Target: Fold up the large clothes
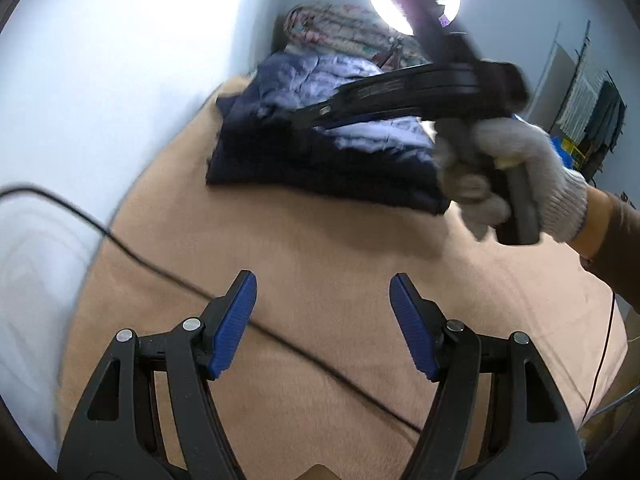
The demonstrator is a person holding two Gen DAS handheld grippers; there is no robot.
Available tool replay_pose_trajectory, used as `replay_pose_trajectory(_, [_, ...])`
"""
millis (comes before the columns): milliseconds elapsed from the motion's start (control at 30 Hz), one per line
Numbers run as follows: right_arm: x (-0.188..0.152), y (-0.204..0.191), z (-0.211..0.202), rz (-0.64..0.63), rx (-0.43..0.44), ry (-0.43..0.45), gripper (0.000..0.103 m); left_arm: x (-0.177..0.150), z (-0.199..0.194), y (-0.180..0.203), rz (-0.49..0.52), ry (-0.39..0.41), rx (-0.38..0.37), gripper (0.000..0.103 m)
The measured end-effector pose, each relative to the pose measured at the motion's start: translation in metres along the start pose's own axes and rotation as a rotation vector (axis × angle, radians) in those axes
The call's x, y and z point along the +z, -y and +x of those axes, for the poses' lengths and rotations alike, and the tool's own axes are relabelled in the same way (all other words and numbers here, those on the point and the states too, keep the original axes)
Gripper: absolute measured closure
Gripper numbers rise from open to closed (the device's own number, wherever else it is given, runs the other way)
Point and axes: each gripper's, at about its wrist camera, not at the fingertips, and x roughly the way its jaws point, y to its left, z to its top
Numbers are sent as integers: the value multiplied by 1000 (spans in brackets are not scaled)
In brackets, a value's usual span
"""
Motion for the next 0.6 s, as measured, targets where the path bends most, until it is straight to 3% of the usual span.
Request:
replay_pose_trajectory(33, [-1,6,-19,21,38,42,56,10,-1,3,18,17,2,32])
replay_pose_trajectory(133, [-7,28,-64,50,32,144,55,45,-2,12,67,83,4,32])
replay_pose_trajectory(300, [-12,106,-111,200,-193,260,56,120,31,21,120,174,50,32])
replay_pose_trajectory(433, [10,175,-113,302,-330,305,64,157,94,-5,74,127,167,32])
replay_pose_trajectory(533, [40,200,-99,280,-391,314,68,151,136,-33,36,35,255,32])
replay_pose_trajectory(600, [60,211,-86,269,-409,316,68,139,153,-51,-4,-10,255,32])
